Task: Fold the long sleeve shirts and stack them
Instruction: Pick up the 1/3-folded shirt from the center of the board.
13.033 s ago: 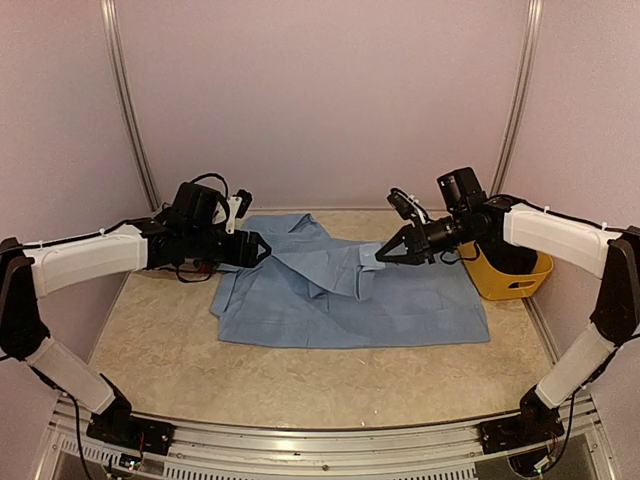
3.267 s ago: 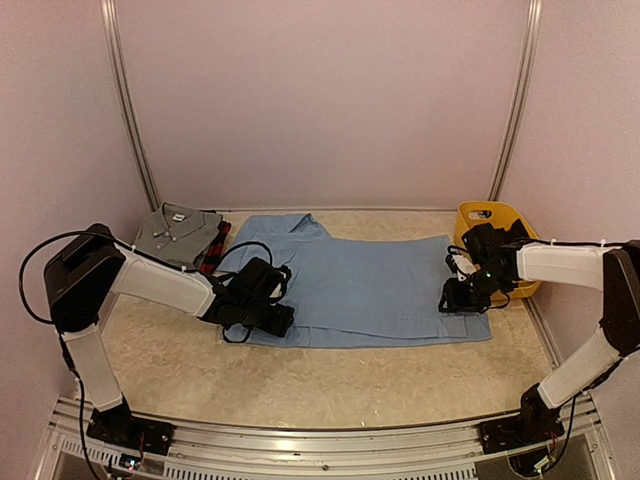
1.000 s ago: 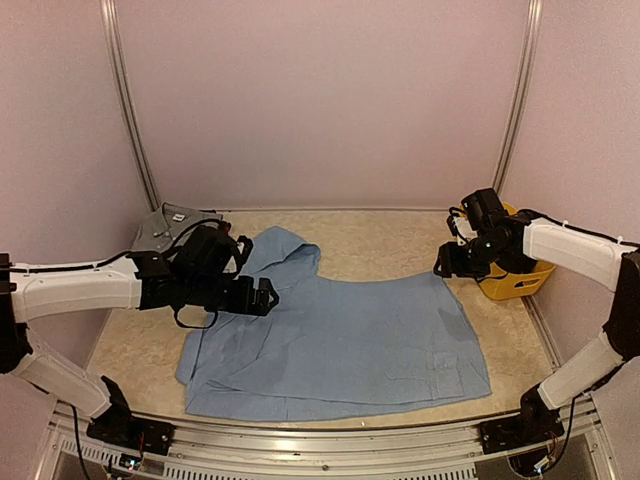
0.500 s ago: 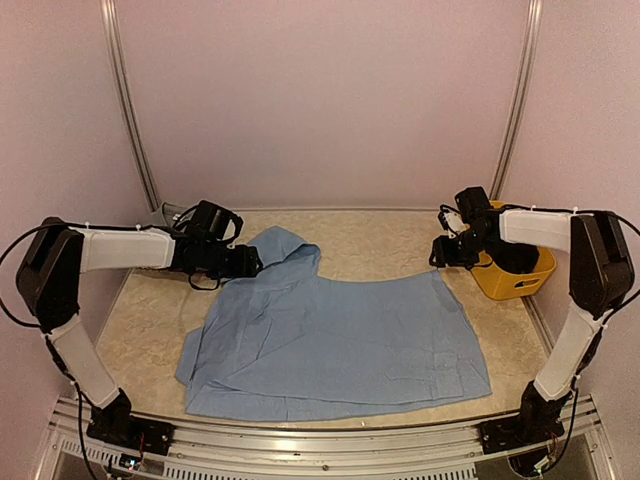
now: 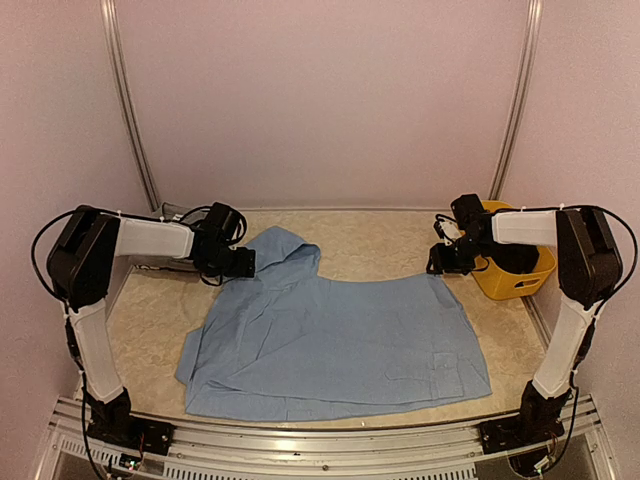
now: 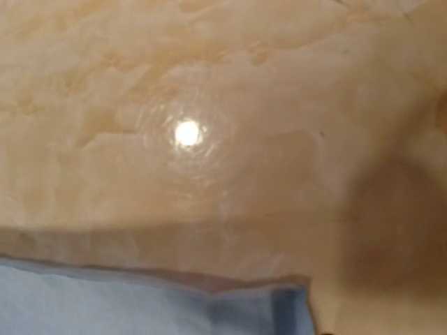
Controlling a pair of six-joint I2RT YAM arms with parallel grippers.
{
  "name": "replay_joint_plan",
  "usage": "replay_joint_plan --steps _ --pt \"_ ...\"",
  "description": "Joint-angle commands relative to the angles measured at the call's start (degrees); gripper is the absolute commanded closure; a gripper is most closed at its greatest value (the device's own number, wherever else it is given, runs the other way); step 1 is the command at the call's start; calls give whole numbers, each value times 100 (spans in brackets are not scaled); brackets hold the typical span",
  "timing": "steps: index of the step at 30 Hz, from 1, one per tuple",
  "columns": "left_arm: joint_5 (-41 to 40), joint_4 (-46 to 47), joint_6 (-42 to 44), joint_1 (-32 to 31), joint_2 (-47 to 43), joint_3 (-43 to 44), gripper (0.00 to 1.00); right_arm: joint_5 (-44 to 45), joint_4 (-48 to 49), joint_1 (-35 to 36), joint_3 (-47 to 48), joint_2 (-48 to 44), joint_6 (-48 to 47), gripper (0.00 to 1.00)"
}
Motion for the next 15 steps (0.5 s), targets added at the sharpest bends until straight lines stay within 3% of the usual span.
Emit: replay_joint_plan --steps 1,9,15 --pt "-387 -138 199 140 179 189 17 -190 83 -69 -2 74 26 46" --pt "-450 -296 210 180 571 568 17 -374 126 -69 -48 135 70 48" --pt "-572 -144 80 268 415 284 19 -451 187 -69 -155 114 100 49"
